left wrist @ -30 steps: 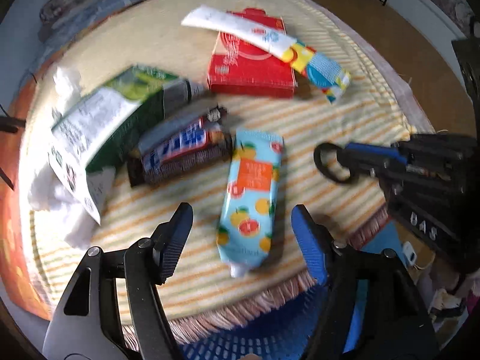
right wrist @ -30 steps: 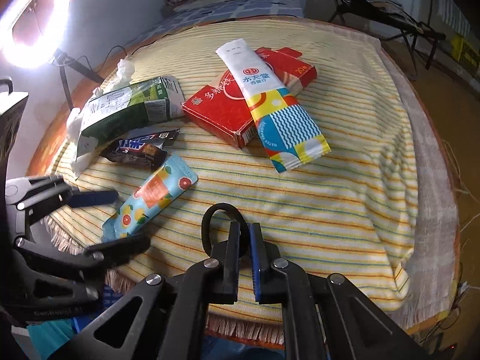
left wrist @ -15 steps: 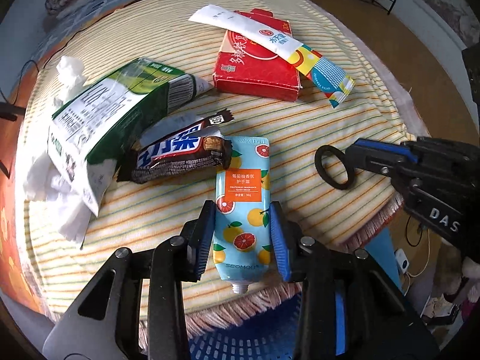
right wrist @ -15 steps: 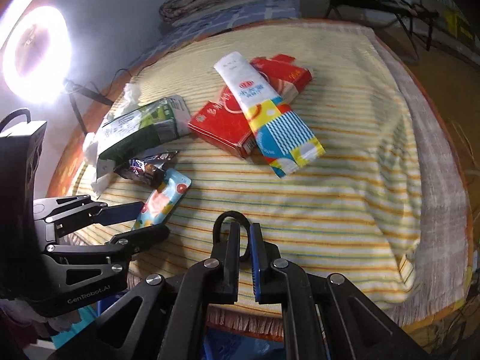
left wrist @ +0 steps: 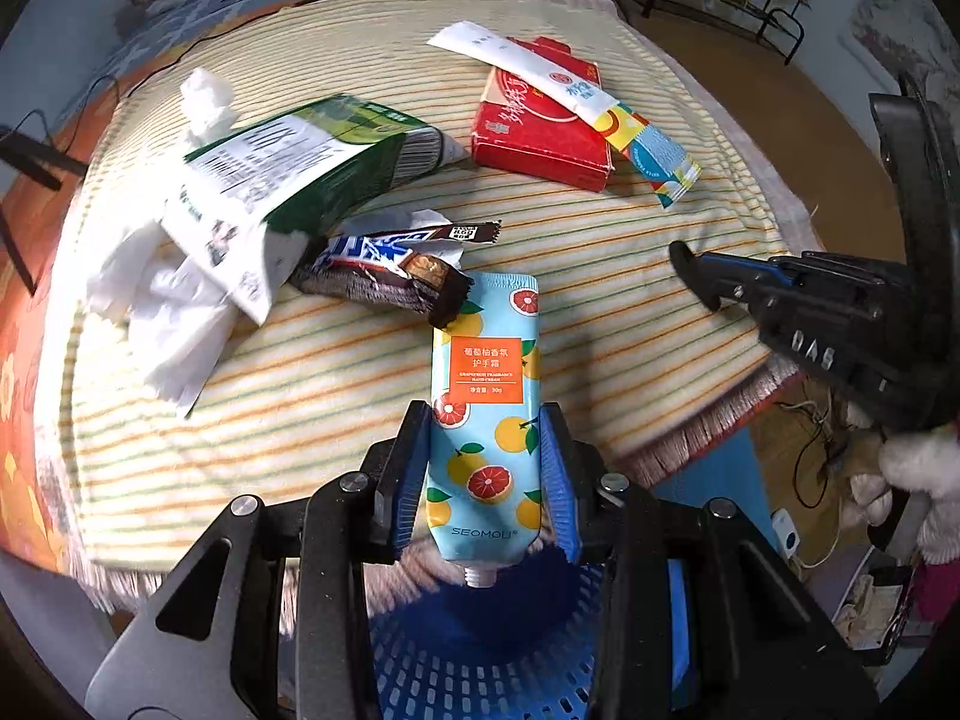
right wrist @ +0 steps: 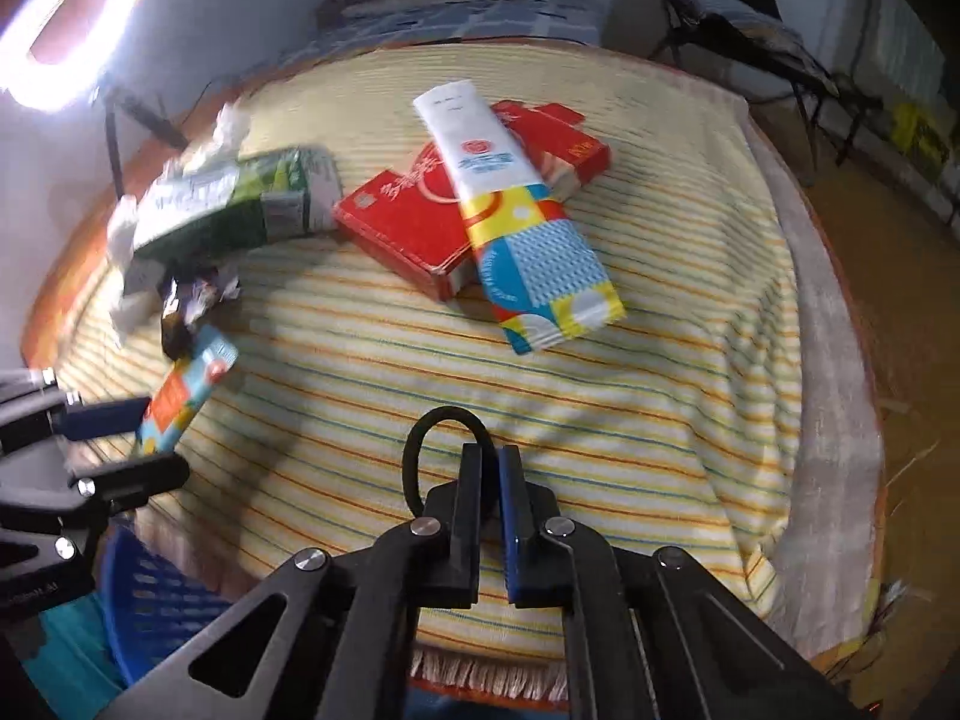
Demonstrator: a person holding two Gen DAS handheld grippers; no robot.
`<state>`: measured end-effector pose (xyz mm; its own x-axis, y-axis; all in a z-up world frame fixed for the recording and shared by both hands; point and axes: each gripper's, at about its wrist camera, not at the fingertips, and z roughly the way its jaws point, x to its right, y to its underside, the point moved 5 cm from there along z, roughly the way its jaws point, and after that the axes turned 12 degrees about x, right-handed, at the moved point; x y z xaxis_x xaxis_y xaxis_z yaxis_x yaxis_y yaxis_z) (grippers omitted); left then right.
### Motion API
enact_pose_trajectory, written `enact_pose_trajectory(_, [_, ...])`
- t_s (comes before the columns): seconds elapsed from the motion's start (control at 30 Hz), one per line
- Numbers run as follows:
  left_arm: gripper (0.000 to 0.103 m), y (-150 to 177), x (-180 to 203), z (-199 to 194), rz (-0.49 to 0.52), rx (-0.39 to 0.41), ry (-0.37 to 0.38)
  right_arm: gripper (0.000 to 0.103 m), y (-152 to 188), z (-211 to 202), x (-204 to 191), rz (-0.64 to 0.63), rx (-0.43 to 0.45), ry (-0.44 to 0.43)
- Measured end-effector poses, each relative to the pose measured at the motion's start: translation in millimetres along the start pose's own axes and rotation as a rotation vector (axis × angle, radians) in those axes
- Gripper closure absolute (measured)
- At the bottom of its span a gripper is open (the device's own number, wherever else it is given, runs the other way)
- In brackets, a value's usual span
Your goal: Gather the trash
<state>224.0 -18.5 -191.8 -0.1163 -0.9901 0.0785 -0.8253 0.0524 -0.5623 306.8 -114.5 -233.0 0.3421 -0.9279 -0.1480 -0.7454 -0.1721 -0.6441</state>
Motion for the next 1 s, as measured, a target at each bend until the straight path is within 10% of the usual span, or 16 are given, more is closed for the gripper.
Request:
enact_pose_trajectory(0.47, [0.067,29,-13,-47,-0.076,0.063,0.024,0.100,8,-74,-26,0.097,0.092,-0.167])
enact_pose_trajectory(1.0, [0.067,116,-36,-47,-0.192,-0.039,0.013,0.100,74,-87,-95,0.017,0.014,-0.253])
